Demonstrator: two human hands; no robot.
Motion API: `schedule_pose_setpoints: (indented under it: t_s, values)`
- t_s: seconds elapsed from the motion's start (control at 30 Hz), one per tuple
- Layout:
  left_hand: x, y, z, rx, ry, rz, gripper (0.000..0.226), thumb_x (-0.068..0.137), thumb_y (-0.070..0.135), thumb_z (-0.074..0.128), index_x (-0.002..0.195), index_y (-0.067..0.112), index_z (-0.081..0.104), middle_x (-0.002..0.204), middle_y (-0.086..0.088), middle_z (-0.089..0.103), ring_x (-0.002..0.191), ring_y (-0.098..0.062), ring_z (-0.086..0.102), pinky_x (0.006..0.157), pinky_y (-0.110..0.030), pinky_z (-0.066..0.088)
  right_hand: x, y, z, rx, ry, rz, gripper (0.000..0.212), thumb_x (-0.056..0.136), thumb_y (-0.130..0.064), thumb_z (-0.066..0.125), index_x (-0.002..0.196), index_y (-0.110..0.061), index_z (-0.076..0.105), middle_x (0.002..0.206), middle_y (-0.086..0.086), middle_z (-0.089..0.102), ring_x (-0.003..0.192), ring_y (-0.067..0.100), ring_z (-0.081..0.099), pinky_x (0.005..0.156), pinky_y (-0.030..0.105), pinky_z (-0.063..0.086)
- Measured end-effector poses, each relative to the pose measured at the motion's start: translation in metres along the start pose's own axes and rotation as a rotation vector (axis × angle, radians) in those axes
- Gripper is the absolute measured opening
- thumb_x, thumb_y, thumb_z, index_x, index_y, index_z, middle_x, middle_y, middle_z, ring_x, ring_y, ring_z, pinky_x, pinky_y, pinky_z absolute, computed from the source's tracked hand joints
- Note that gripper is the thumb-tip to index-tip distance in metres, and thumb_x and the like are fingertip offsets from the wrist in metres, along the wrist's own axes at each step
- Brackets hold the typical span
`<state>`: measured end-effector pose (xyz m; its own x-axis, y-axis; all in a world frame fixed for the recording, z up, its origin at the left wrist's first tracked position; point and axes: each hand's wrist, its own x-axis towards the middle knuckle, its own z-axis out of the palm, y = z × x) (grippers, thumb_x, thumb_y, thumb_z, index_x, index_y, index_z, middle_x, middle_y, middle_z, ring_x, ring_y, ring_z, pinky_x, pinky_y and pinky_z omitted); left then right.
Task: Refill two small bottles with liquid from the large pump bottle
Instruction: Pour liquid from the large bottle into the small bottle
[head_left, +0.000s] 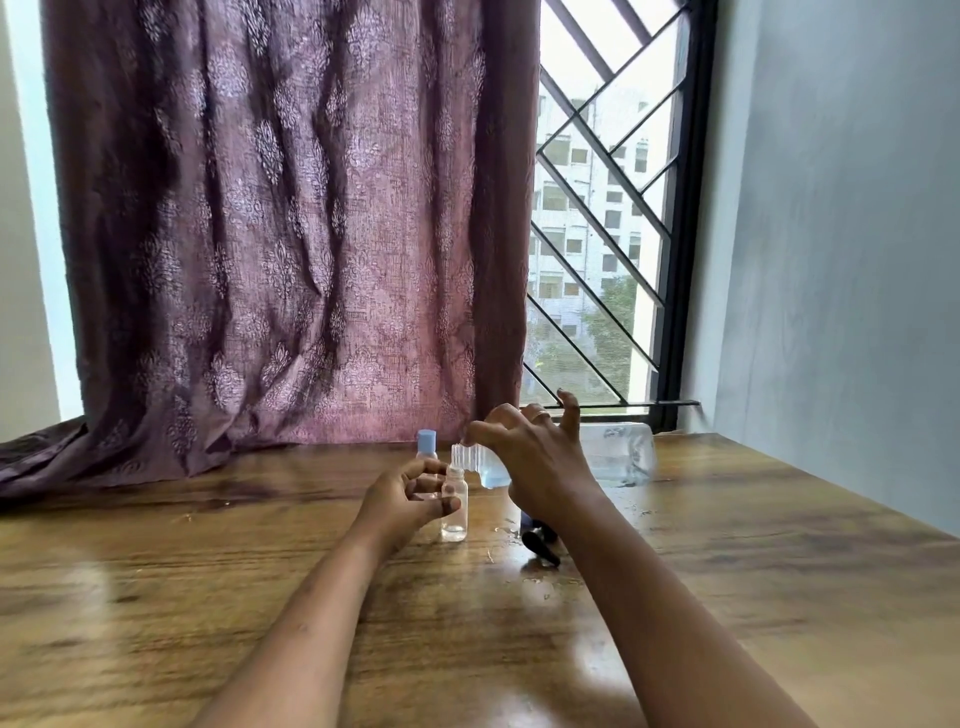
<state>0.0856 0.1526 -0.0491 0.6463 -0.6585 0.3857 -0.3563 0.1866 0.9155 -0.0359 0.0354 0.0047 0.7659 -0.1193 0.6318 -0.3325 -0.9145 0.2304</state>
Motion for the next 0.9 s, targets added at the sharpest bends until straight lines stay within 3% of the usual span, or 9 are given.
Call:
schedule_pose_setpoints:
  t_s: [0.2,0.4,0.63,0.83,0.9]
  values:
    - [0.0003,-0.0007,-0.0011,0.036,-0.005,0.005,0.034,0.074,-0.003,0.073,0.087,0.025,0.060,0.087,-0.005,0.067,0.077,-0.012,0.063,0.063,-0.009,0.050,-0.0006,0.0002,0.0000,0.005,0.005,0.004,0.071,0.068,0.006,0.054,0.117,-0.045,0.043,0.125,-0.009,0.048,0.119,0.022,0.047,0.102,0.051,-0.002]
    - [0.0035,-0.0046,-0.0024,0.043,-0.005,-0.003,0.035,0.073,-0.003,0.073,0.088,0.025,0.061,0.091,-0.008,0.068,0.081,-0.016,0.064,0.072,-0.018,0.051,-0.0014,0.0017,-0.0019,0.009,0.010,0.013,0.069,0.067,0.005,0.054,0.116,-0.043,0.044,0.126,-0.010,0.048,0.118,0.022,0.047,0.102,0.050,-0.003]
    - [0.0026,-0.0026,-0.0013,0.057,-0.008,0.002,0.035,0.074,-0.005,0.072,0.085,0.026,0.059,0.086,-0.003,0.066,0.077,-0.012,0.063,0.064,-0.008,0.051,-0.0026,0.0026,-0.0028,-0.004,0.006,0.018,0.068,0.067,0.005,0.054,0.114,-0.043,0.044,0.127,-0.011,0.048,0.119,0.021,0.047,0.102,0.049,-0.004]
    - [0.0037,-0.0048,-0.0024,0.064,0.003,0.003,0.036,0.073,-0.004,0.073,0.087,0.026,0.059,0.086,-0.004,0.066,0.080,-0.015,0.063,0.074,-0.018,0.051,-0.0021,0.0037,-0.0020,-0.009,0.002,0.023,0.069,0.066,0.005,0.056,0.113,-0.044,0.043,0.126,-0.012,0.047,0.118,0.020,0.048,0.102,0.049,-0.005]
    - [0.0035,-0.0042,-0.0022,0.061,0.004,0.003,0.036,0.073,-0.004,0.073,0.087,0.026,0.059,0.085,-0.004,0.066,0.079,-0.014,0.063,0.071,-0.015,0.052,-0.0023,0.0036,-0.0014,-0.014,0.006,0.021,0.069,0.066,0.005,0.056,0.113,-0.044,0.043,0.125,-0.012,0.048,0.118,0.020,0.049,0.102,0.049,-0.005]
